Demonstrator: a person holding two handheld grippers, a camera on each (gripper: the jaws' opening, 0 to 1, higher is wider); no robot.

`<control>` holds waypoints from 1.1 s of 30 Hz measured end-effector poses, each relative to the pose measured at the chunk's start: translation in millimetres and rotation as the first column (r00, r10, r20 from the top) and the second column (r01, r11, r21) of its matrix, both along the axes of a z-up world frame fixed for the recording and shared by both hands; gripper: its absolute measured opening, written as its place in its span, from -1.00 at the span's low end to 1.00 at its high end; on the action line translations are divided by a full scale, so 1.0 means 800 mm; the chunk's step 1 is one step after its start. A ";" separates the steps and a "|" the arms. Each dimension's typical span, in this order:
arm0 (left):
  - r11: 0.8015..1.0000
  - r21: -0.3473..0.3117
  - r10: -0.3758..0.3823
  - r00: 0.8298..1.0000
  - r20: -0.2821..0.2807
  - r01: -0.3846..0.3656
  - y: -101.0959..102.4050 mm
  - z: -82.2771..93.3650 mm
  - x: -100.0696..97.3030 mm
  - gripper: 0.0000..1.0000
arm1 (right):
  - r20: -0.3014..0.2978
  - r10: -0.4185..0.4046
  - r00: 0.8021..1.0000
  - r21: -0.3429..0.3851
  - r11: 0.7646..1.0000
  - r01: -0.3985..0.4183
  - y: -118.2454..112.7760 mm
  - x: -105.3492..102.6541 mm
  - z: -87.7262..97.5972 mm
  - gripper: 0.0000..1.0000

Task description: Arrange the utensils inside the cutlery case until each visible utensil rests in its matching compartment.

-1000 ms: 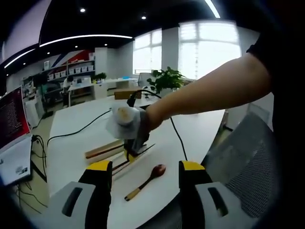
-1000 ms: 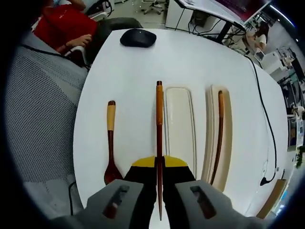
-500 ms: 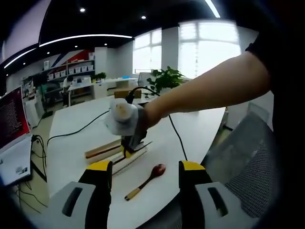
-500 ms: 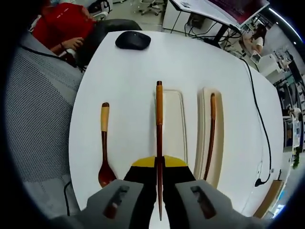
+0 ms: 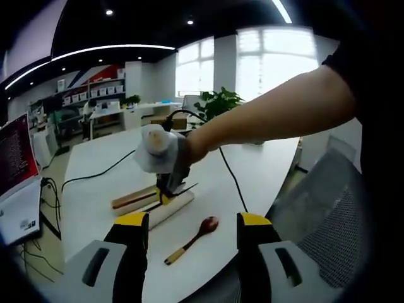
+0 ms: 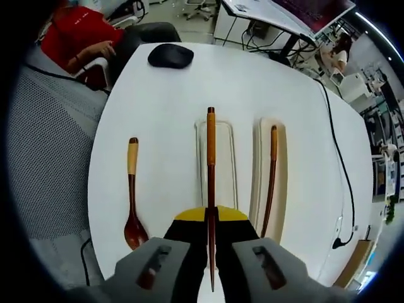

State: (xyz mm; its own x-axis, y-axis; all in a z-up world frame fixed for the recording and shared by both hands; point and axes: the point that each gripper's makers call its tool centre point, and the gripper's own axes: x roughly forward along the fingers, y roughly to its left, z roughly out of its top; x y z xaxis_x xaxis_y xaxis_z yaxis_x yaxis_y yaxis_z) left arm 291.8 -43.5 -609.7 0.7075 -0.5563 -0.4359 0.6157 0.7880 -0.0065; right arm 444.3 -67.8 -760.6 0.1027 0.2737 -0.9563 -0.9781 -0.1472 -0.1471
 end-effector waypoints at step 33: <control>0.999 -0.038 -0.001 1.000 -0.014 0.000 -0.001 0.001 0.000 0.15 | 0.016 -0.022 1.000 0.003 1.000 0.022 0.003 0.023 0.007 -1.00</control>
